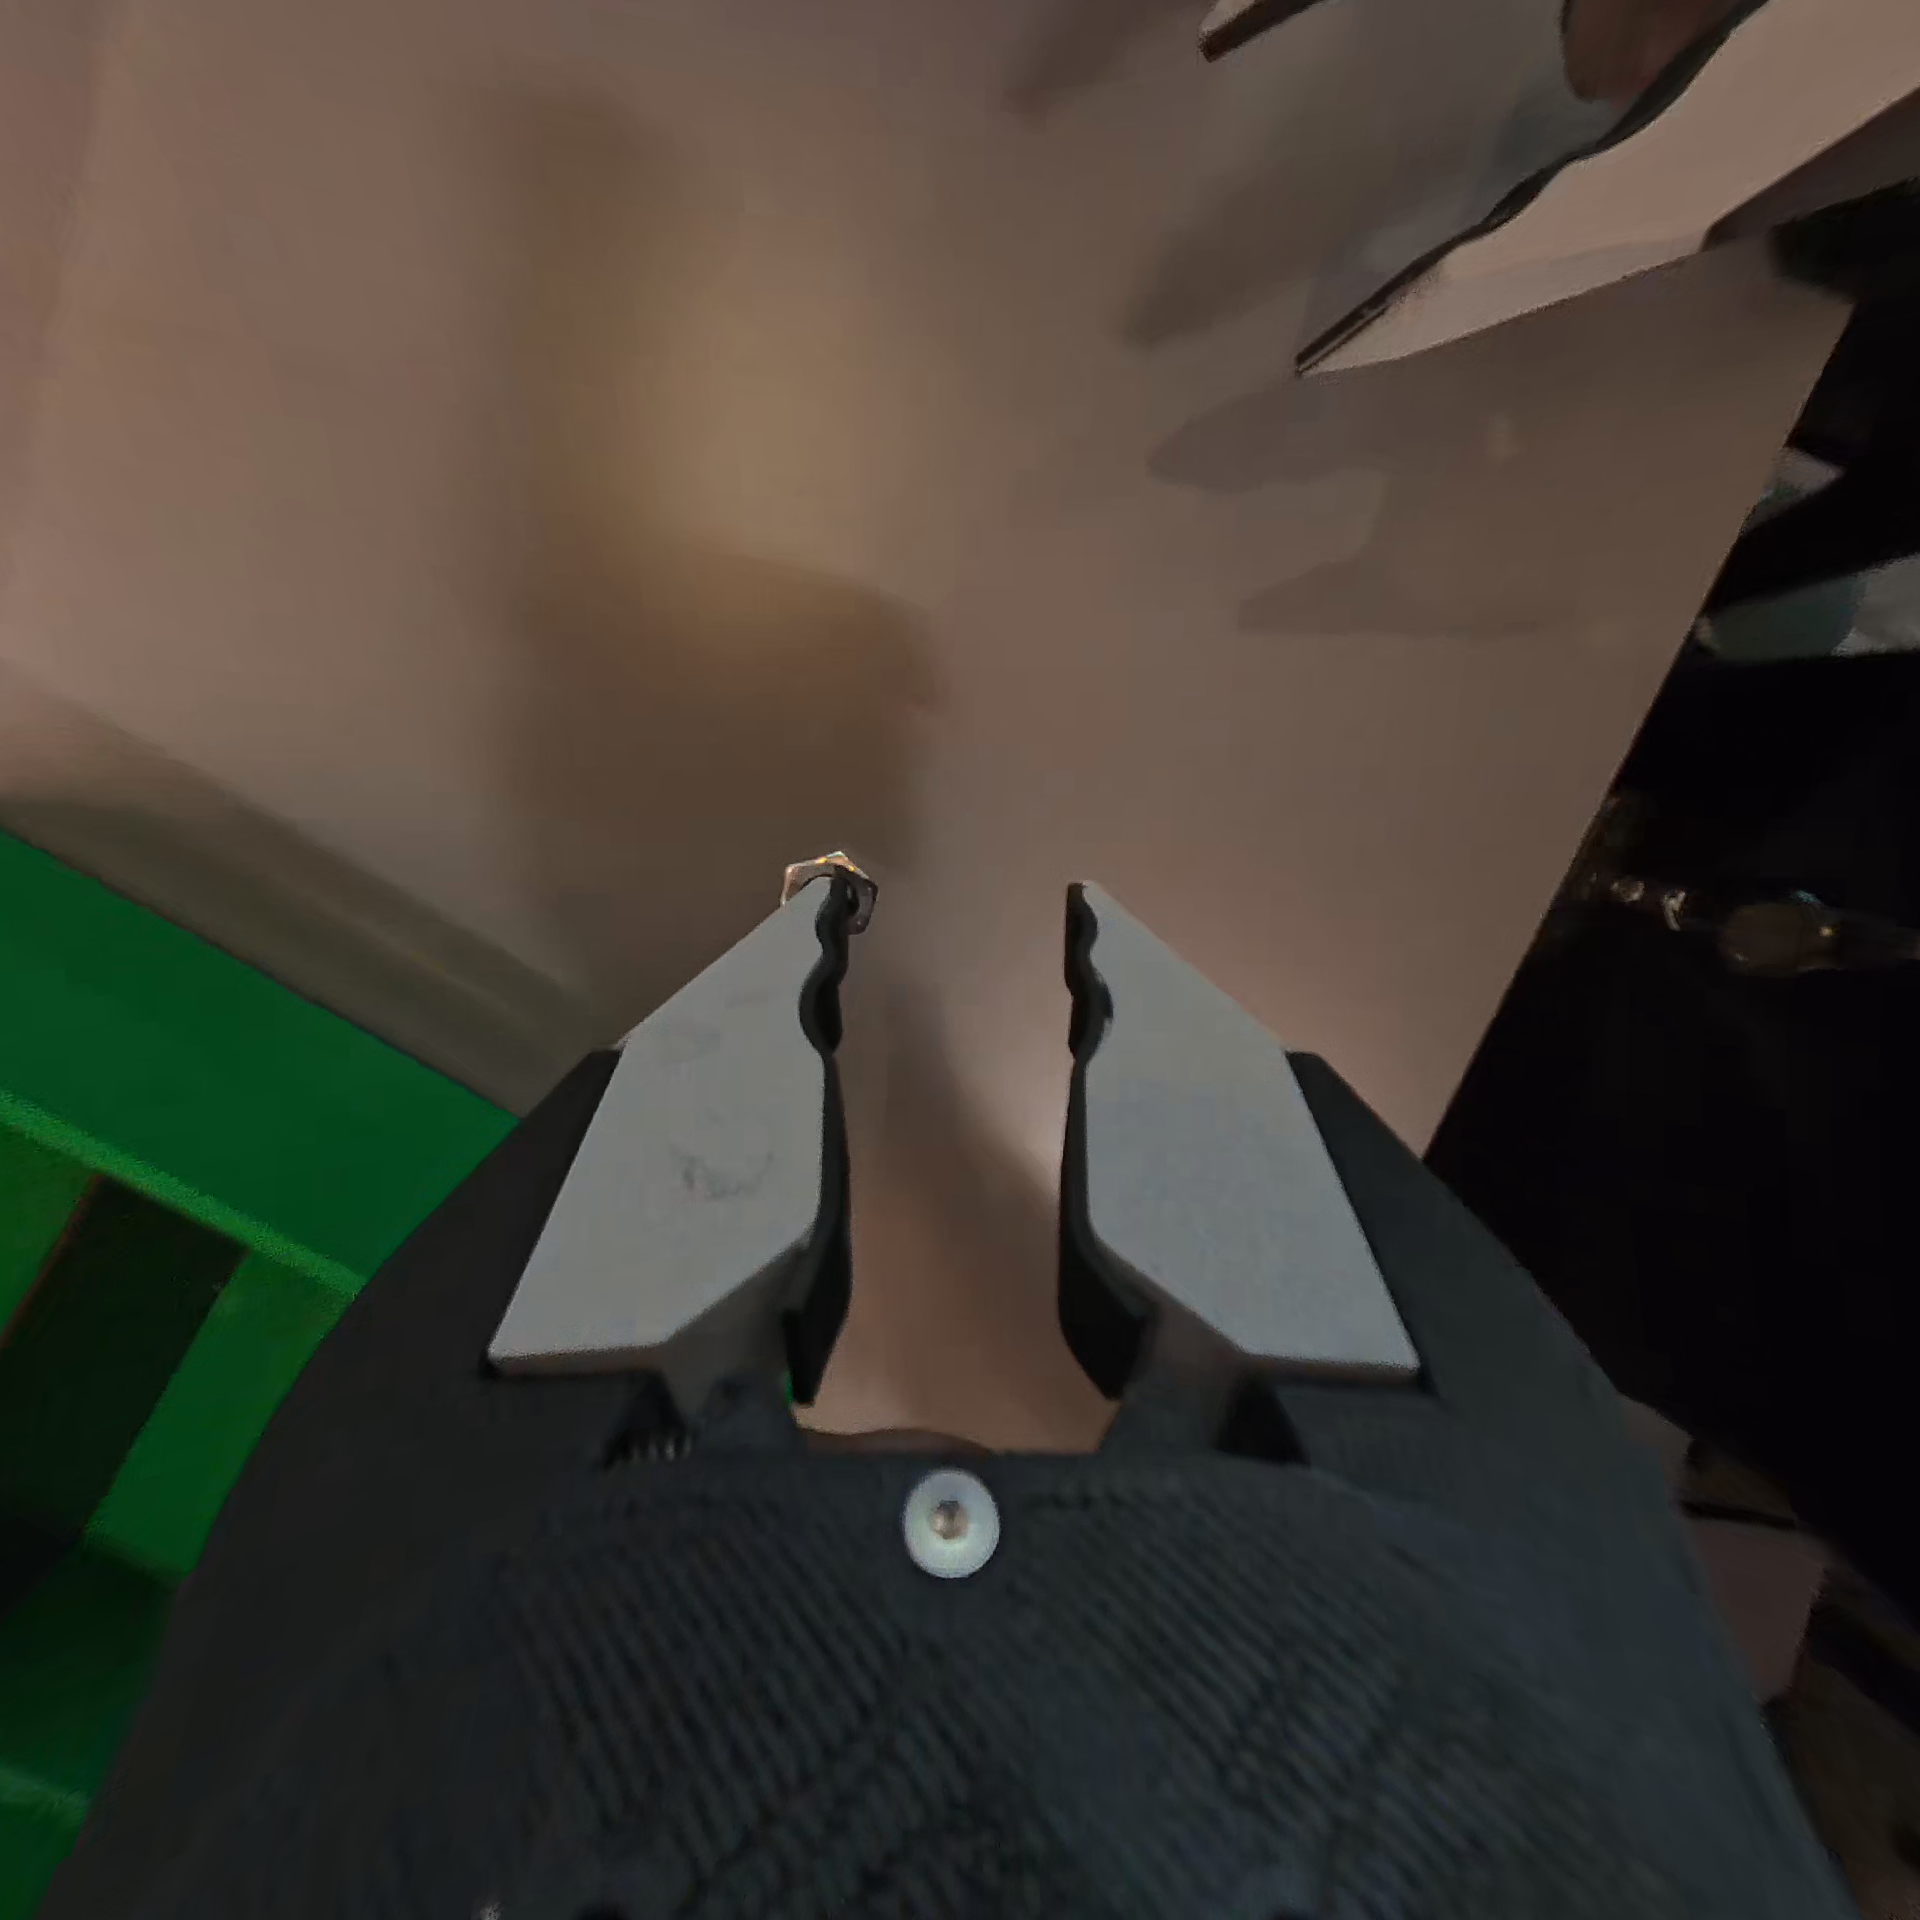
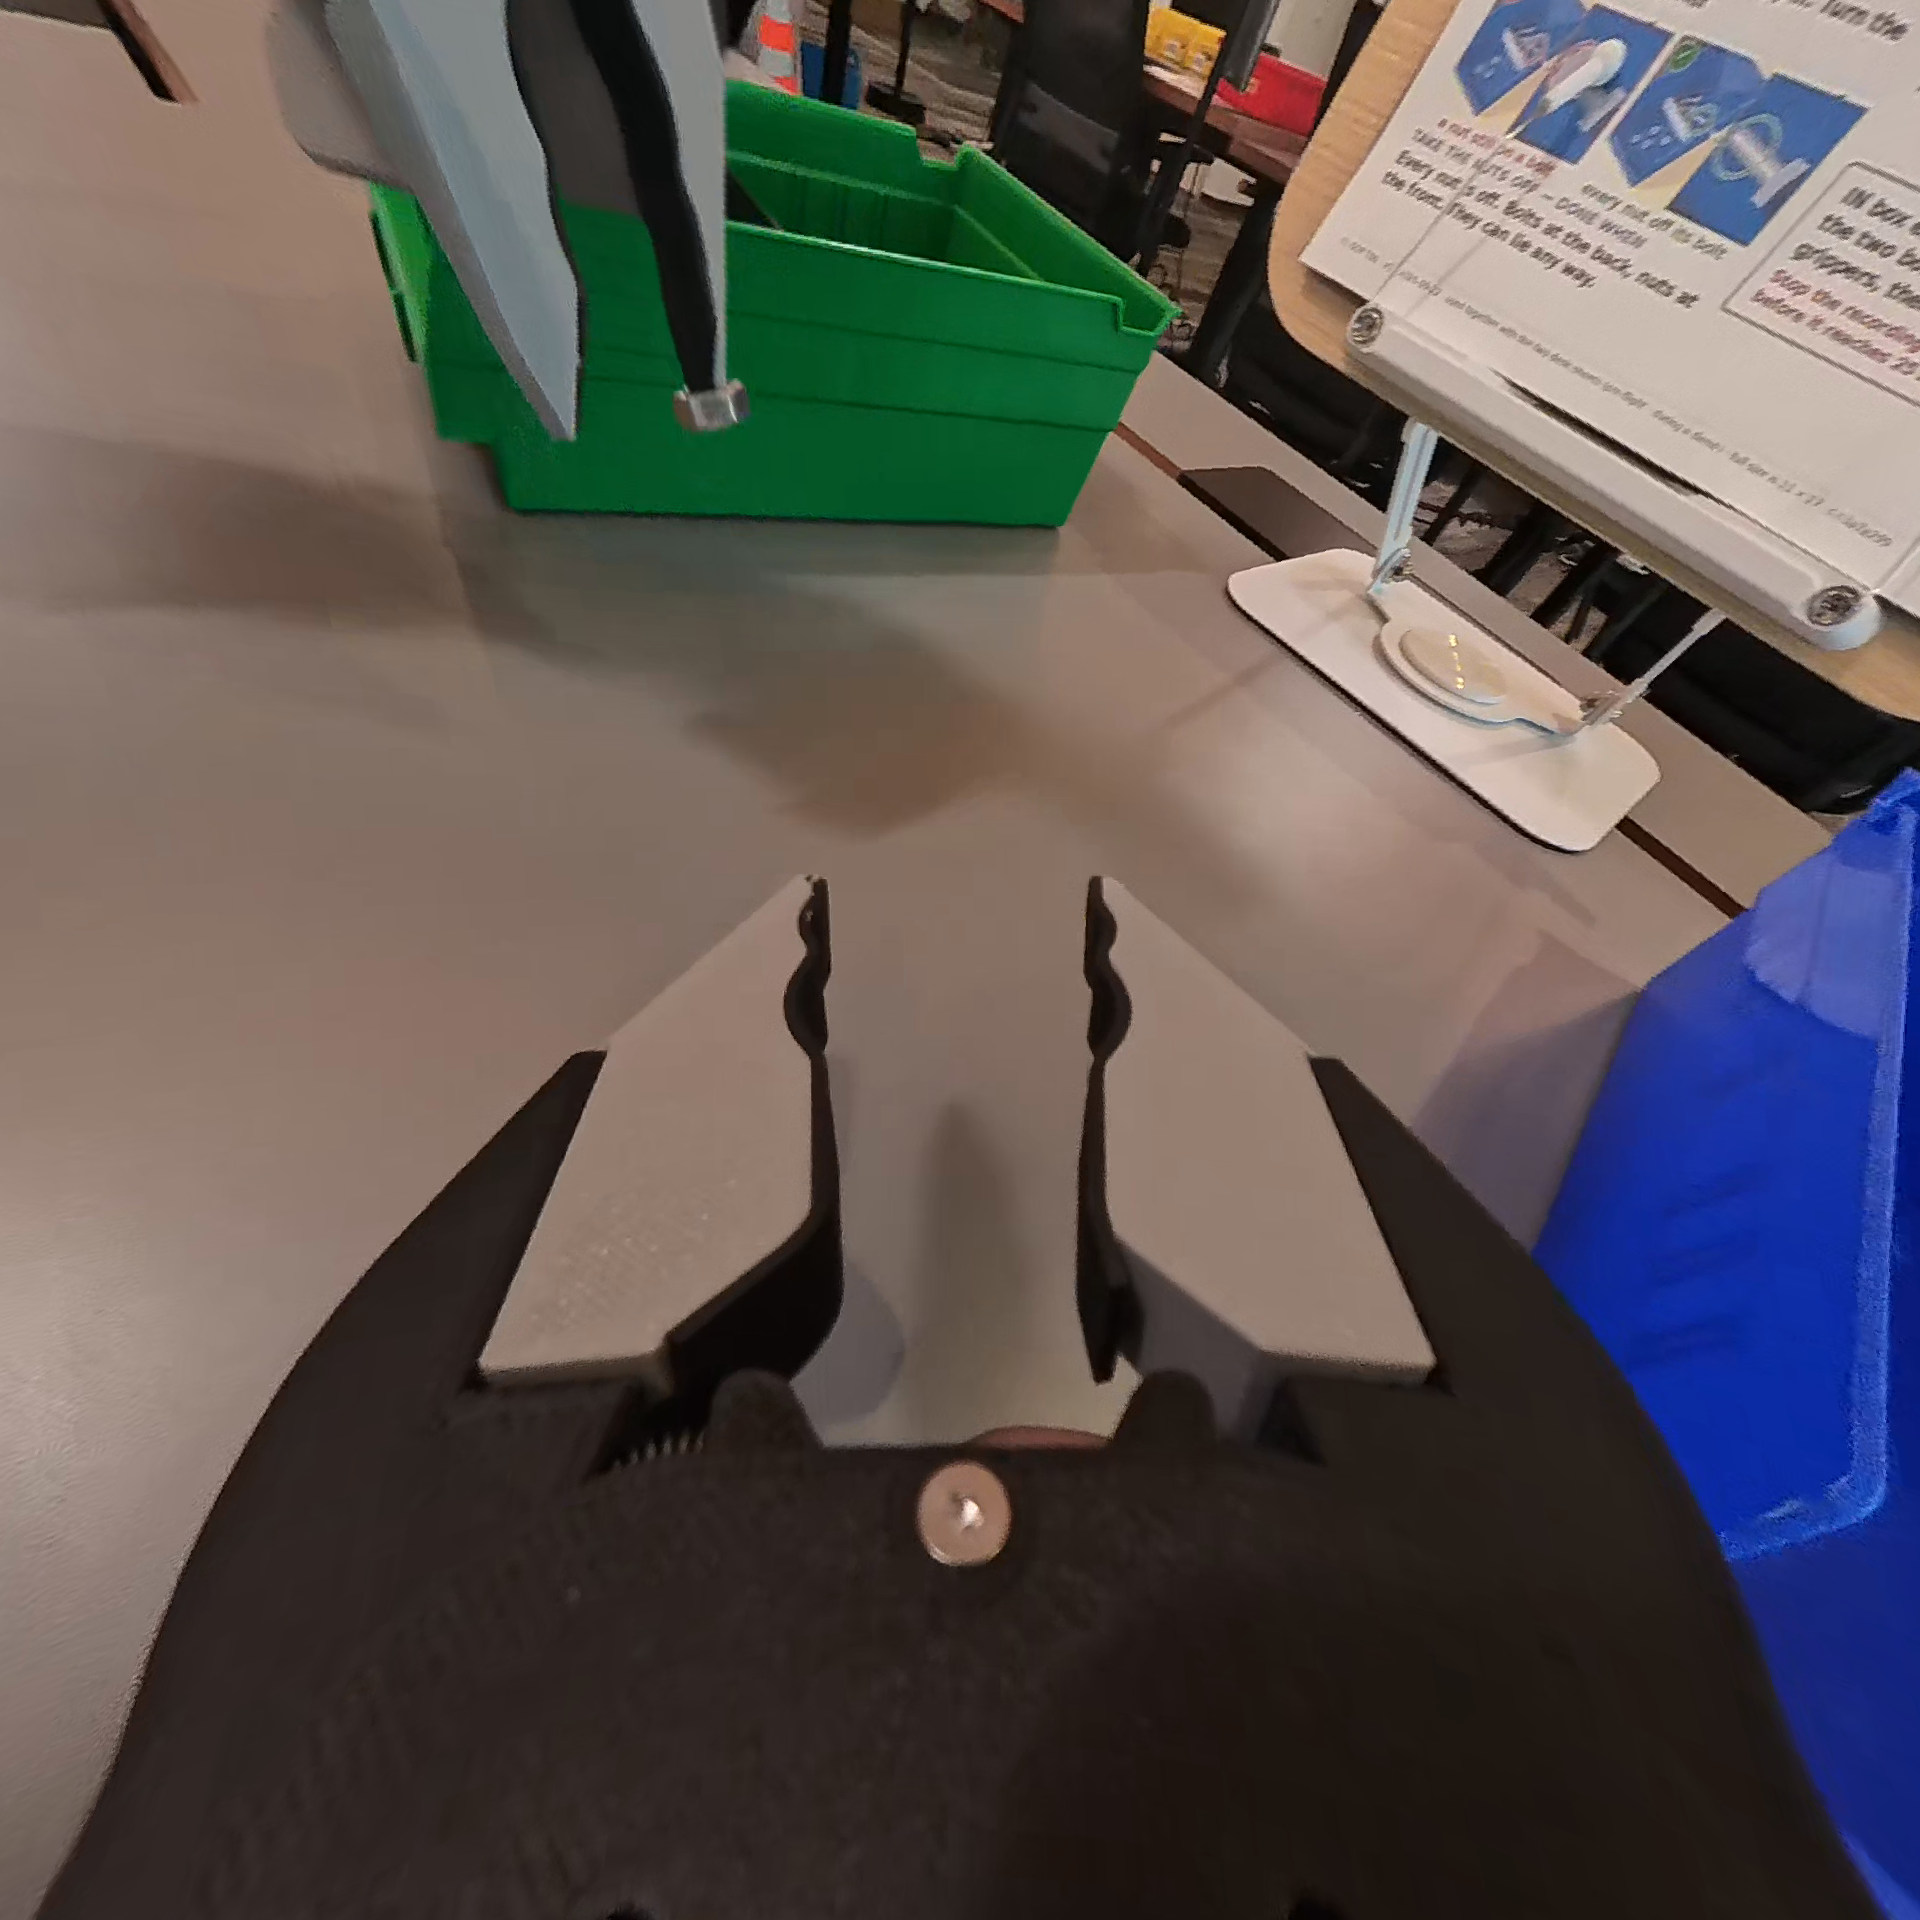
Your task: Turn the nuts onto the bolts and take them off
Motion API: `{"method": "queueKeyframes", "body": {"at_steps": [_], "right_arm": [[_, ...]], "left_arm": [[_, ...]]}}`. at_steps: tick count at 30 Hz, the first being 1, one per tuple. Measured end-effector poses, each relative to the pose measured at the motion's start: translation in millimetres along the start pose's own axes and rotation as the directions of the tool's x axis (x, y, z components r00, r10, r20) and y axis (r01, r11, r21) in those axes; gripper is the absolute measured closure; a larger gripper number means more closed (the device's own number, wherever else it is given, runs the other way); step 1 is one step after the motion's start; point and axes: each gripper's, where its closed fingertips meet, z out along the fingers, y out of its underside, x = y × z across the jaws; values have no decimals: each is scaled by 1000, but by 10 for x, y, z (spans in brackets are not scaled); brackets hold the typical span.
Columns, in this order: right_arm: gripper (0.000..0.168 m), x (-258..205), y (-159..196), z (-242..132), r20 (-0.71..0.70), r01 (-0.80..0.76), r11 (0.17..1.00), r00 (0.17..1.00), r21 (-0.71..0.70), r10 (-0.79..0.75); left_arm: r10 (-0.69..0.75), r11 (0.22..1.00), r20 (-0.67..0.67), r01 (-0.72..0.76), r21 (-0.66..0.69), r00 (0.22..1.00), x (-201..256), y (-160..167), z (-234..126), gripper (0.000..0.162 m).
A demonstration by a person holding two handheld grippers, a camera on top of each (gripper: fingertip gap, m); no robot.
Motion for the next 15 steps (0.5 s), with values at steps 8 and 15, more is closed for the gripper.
{"method": "queueKeyframes", "body": {"at_steps": [8,15], "right_arm": [[123,51,7,-5,-25,-6,1000,1000,9,7],[121,-118,-66,19,52,-6,999,999,38,4]], "left_arm": [[-117,984,-42,122,130,992,-7,-8,-266,126],[5,980,-129,21,198,992,173,14,-193,131]]}}
